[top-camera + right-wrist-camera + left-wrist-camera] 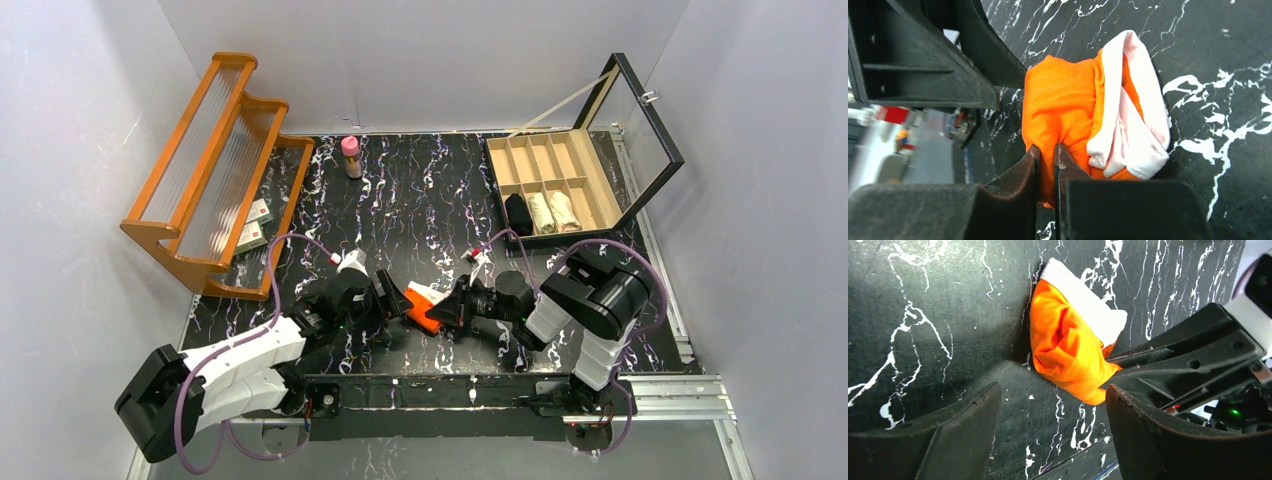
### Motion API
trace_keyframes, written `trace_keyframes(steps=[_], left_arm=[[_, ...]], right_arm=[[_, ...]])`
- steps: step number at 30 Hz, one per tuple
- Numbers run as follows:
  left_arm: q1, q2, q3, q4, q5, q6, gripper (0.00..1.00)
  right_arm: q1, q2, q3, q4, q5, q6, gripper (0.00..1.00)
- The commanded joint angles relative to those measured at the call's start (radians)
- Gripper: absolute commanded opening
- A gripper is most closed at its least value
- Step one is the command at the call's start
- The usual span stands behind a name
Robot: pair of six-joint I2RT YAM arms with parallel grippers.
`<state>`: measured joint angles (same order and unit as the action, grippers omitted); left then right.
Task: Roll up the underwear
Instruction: Roll the underwear to the center of the board.
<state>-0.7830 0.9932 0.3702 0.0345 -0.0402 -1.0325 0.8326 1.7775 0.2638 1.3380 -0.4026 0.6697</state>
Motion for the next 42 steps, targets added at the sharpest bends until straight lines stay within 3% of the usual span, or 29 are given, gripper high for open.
trace_keyframes(steps=[1, 10, 17, 21, 24, 27, 29, 33, 35, 36, 39, 42], left_arm=[[0.002, 0.022, -0.018, 0.088, 0.003, 0.009, 0.74], [0.000, 0.174, -0.057, 0.313, -0.046, -0.200, 0.75], [0.001, 0.293, 0.004, 0.268, -0.052, -0.246, 0.75], [0.000, 0.366, 0.046, 0.200, -0.048, -0.230, 0.60], [0.001, 0.394, 0.055, 0.155, -0.058, -0.218, 0.39], [-0.002, 0.409, 0.071, 0.093, -0.074, -0.184, 0.12], [-0.002, 0.407, 0.082, 0.060, -0.083, -0.165, 0.05], [-0.002, 0.397, 0.115, 0.030, -0.085, -0.149, 0.00], [-0.002, 0.403, 0.143, 0.000, -0.080, -0.137, 0.00], [-0.002, 0.406, 0.154, -0.014, -0.080, -0.132, 0.00], [-0.002, 0.405, 0.167, -0.028, -0.075, -0.131, 0.00], [-0.002, 0.397, 0.165, -0.029, -0.074, -0.142, 0.00]], right_arm=[[-0.057, 0.088, -0.012, -0.022, -0.100, 0.203, 0.07], [-0.086, 0.135, -0.014, -0.038, -0.089, 0.261, 0.08], [-0.093, 0.169, -0.031, 0.003, -0.084, 0.270, 0.09], [-0.095, 0.161, -0.036, 0.005, -0.080, 0.261, 0.09], [-0.098, 0.136, -0.045, 0.001, -0.075, 0.235, 0.12], [-0.101, 0.070, -0.042, -0.066, -0.078, 0.142, 0.24], [-0.102, -0.008, -0.021, -0.173, -0.091, 0.034, 0.32], [-0.099, -0.176, 0.048, -0.476, -0.090, -0.216, 0.41], [-0.099, -0.256, 0.070, -0.582, -0.079, -0.330, 0.57], [-0.099, -0.295, 0.082, -0.629, -0.076, -0.381, 0.60], [-0.097, -0.421, 0.099, -0.742, -0.048, -0.507, 0.70], [-0.092, -0.538, 0.084, -0.777, -0.009, -0.624, 0.75]])
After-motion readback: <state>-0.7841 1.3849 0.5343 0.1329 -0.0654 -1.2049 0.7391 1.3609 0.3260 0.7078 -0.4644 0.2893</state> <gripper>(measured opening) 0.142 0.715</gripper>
